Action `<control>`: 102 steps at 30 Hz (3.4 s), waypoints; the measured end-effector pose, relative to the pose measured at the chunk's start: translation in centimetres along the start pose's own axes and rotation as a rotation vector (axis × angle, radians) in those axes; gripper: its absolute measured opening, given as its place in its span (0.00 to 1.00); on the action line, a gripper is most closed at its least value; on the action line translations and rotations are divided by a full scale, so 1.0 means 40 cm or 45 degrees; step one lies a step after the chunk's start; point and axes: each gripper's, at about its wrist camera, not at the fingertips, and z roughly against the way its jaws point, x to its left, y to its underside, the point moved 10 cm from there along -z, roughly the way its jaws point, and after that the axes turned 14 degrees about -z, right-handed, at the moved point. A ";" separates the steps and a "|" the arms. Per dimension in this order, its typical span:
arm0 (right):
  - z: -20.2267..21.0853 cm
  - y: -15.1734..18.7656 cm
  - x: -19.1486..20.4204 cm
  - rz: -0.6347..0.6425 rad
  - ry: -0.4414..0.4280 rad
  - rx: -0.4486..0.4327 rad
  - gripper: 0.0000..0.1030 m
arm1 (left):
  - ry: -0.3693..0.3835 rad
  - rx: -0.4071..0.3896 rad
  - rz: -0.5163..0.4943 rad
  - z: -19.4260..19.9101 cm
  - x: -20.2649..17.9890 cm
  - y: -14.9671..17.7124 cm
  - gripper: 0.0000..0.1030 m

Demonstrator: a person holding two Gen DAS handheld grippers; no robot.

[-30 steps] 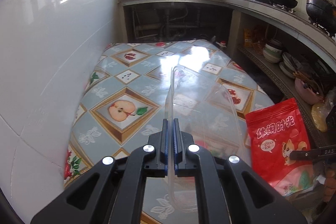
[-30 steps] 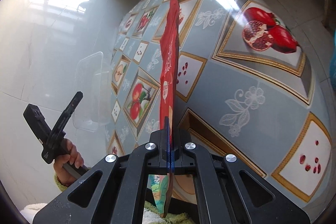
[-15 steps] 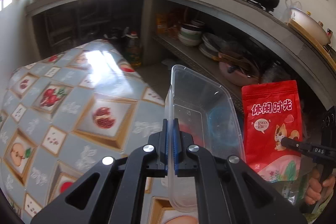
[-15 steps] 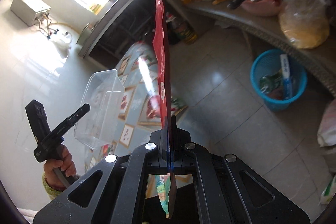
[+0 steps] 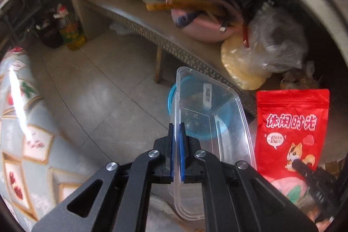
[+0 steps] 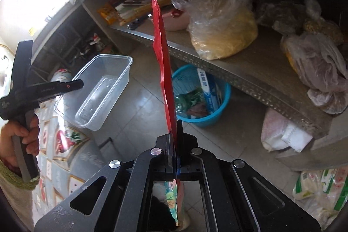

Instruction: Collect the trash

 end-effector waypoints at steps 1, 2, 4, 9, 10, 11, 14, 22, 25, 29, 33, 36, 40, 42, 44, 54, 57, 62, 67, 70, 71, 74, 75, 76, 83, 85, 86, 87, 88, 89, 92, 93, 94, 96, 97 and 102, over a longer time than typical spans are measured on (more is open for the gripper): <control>-0.021 0.000 -0.013 0.009 0.033 0.000 0.00 | -0.003 0.036 0.006 -0.041 0.006 -0.013 0.03; -0.043 -0.003 -0.024 0.018 0.076 0.000 0.00 | -0.016 0.067 0.005 -0.085 0.011 -0.029 0.03; -0.080 -0.007 -0.039 0.022 0.122 0.010 0.00 | 0.010 0.145 0.045 -0.174 0.013 -0.049 0.03; -0.150 -0.014 -0.066 0.005 0.173 0.048 0.00 | 0.107 0.277 0.215 -0.370 0.017 -0.087 0.04; -0.162 -0.021 -0.071 0.010 0.185 0.045 0.00 | 0.127 0.269 0.259 -0.400 0.021 -0.101 0.05; -0.169 -0.025 -0.074 0.018 0.202 0.040 0.00 | 0.141 0.261 0.315 -0.432 0.030 -0.114 0.06; -0.183 -0.027 -0.084 0.024 0.236 0.033 0.00 | 0.215 0.263 0.454 -0.507 0.044 -0.122 0.19; -0.215 -0.017 -0.114 0.051 0.312 0.030 0.00 | 0.311 0.253 0.589 -0.542 0.064 -0.101 0.26; -0.234 -0.016 -0.104 0.126 0.352 0.004 0.00 | 0.313 0.225 0.585 -0.511 0.078 -0.116 0.26; -0.254 -0.018 -0.066 0.273 0.393 -0.053 0.00 | 0.317 0.149 0.530 -0.400 0.081 -0.137 0.28; -0.287 -0.025 -0.005 0.514 0.437 -0.140 0.00 | 0.310 0.041 0.444 -0.218 0.103 -0.141 0.44; -0.330 -0.015 0.047 0.778 0.513 -0.233 0.00 | 0.269 -0.048 0.376 -0.061 0.144 -0.115 0.53; -0.413 0.016 0.099 1.101 0.629 -0.334 0.00 | 0.194 -0.168 0.319 0.135 0.195 -0.032 0.57; -0.475 0.032 0.102 1.258 0.712 -0.373 0.00 | 0.176 -0.206 0.327 0.219 0.220 0.036 0.58; -0.541 0.047 0.096 1.398 0.787 -0.394 0.00 | 0.174 -0.230 0.352 0.281 0.244 0.105 0.58; -0.738 0.071 0.028 1.672 0.932 -0.343 0.00 | 0.036 -0.307 0.553 0.473 0.340 0.416 0.58; -0.771 0.074 -0.016 1.641 0.961 -0.255 0.03 | 0.031 -0.317 0.603 0.498 0.355 0.463 0.58; -0.773 0.082 -0.042 1.597 0.966 -0.189 0.47 | -0.005 -0.350 0.643 0.535 0.385 0.508 0.60; -0.733 0.095 -0.060 1.610 0.956 -0.190 0.61 | -0.001 -0.373 0.662 0.555 0.385 0.540 0.63; -0.701 0.104 -0.076 1.600 0.960 -0.183 0.62 | -0.017 -0.396 0.654 0.570 0.379 0.554 0.65; -0.685 0.103 -0.086 1.578 0.960 -0.179 0.62 | -0.020 -0.409 0.648 0.579 0.374 0.556 0.66; -0.636 0.120 -0.104 1.482 0.951 -0.170 0.62 | -0.056 -0.457 0.600 0.610 0.355 0.560 0.72; -0.611 0.124 -0.119 1.438 0.951 -0.164 0.62 | -0.078 -0.477 0.577 0.623 0.347 0.560 0.75; -0.580 0.138 -0.137 1.395 0.951 -0.163 0.62 | -0.099 -0.495 0.555 0.632 0.337 0.555 0.77; -0.249 0.225 -0.182 0.894 0.725 -0.155 0.62 | -0.136 -0.647 0.390 0.686 0.219 0.552 0.94; -0.138 0.252 -0.148 0.769 0.595 -0.174 0.65 | -0.137 -0.684 0.350 0.691 0.179 0.553 0.94; -0.078 0.266 -0.124 0.711 0.523 -0.197 0.67 | -0.130 -0.706 0.333 0.692 0.159 0.553 0.94; -0.031 0.275 -0.098 0.668 0.453 -0.216 0.73 | -0.127 -0.723 0.324 0.691 0.140 0.556 0.94; 0.028 0.289 -0.067 0.625 0.361 -0.244 0.77 | -0.127 -0.722 0.325 0.688 0.124 0.559 0.94; 0.085 0.293 -0.031 0.600 0.277 -0.282 0.80 | -0.127 -0.714 0.328 0.684 0.109 0.563 0.94; 0.238 0.291 0.089 0.573 0.028 -0.410 0.92 | -0.232 -0.726 0.374 0.693 0.081 0.586 0.94; 0.283 0.290 0.113 0.566 -0.034 -0.447 0.92 | -0.288 -0.740 0.401 0.700 0.075 0.597 0.94; 0.328 0.290 0.146 0.550 -0.106 -0.478 0.92 | -0.329 -0.744 0.422 0.705 0.067 0.609 0.94; 0.384 0.279 0.197 0.515 -0.228 -0.493 0.92 | -0.408 -0.729 0.464 0.707 0.052 0.633 0.95; 0.406 0.273 0.215 0.494 -0.287 -0.491 0.92 | -0.466 -0.709 0.498 0.708 0.048 0.648 0.95; 0.462 0.301 0.260 0.392 -0.448 -0.454 0.92 | -0.689 -0.653 0.519 0.706 0.003 0.720 0.95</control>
